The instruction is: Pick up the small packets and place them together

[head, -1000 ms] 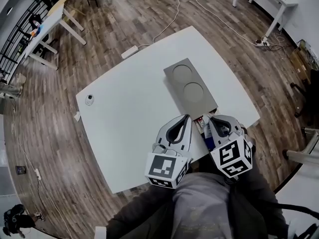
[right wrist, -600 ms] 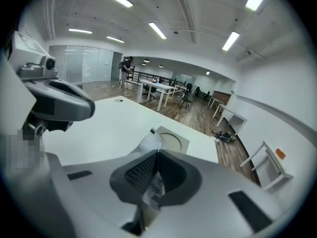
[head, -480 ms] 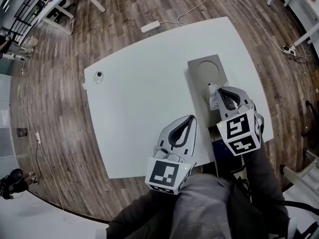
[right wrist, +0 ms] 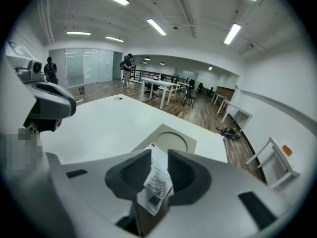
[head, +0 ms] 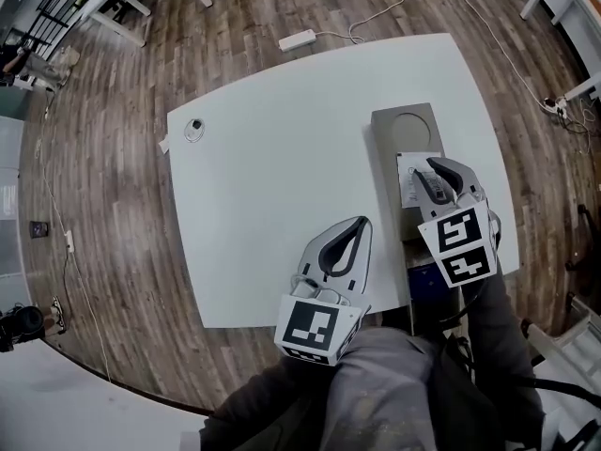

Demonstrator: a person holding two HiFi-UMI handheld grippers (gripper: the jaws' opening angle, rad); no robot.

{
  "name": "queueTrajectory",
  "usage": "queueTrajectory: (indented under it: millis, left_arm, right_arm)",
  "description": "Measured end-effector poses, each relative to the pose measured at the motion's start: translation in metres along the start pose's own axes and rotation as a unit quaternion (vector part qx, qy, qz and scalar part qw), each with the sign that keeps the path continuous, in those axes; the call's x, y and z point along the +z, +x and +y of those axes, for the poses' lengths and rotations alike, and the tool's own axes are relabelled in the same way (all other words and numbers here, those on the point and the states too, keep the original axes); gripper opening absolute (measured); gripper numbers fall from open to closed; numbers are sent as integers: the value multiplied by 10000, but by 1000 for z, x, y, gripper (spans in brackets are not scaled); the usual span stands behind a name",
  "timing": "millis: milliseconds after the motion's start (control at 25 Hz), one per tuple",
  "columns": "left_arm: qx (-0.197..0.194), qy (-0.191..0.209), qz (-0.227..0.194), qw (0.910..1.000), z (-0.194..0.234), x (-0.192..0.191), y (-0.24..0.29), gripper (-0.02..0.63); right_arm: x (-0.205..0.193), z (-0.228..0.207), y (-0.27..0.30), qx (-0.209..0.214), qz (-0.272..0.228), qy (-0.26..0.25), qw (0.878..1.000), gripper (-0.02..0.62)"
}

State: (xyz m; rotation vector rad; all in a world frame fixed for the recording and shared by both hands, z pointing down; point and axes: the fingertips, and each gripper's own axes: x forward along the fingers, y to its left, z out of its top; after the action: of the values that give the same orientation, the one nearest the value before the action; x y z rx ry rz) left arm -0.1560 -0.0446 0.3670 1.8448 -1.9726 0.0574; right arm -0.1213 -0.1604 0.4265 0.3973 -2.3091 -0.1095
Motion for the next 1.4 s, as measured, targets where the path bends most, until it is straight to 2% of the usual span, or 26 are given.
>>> queueTrajectory:
  millis: [200, 360, 520, 680, 880, 1040, 1160, 1240, 1400]
  left_arm:
    - [-264, 212, -168, 9993, -11, 9, -6, 3]
    - [-601, 412, -263, 9970, -33, 17, -11, 3]
    - [-1031, 592, -171, 9928, -59, 13, -12, 3]
    - [-1426, 783, 16, 9867, -83, 0, -12, 3]
    - [-1696, 990, 239, 9802, -104, -17, -12, 3]
    - [-1822, 1069, 418, 9765, -114, -26, -14, 3]
    - [-1737, 1087, 453, 9777, -107, -25, -13, 3]
    - [-1630, 1065, 441, 9799, -99, -22, -11, 3]
    - [-1437, 944, 433, 9842, -84, -20, -9, 3]
  right_arm:
    - [10, -7, -29, -397, -260, 31, 9989, 89]
    - [3, -13, -60, -730, -344, 155, 9966, 89]
    - [-25, -11, -86, -1047, -292, 443, 9931, 89]
    - [-67, 4, -101, -1180, -168, 866, 9891, 89]
    - [-111, 38, -100, -996, 62, 1165, 9882, 89]
    - [-124, 67, -88, -670, 227, 1202, 9902, 100]
    - [-124, 78, -71, -403, 427, 1095, 9923, 175]
    - [-125, 80, -62, -333, 640, 973, 9926, 201]
    - [-124, 78, -55, -180, 915, 868, 9918, 204]
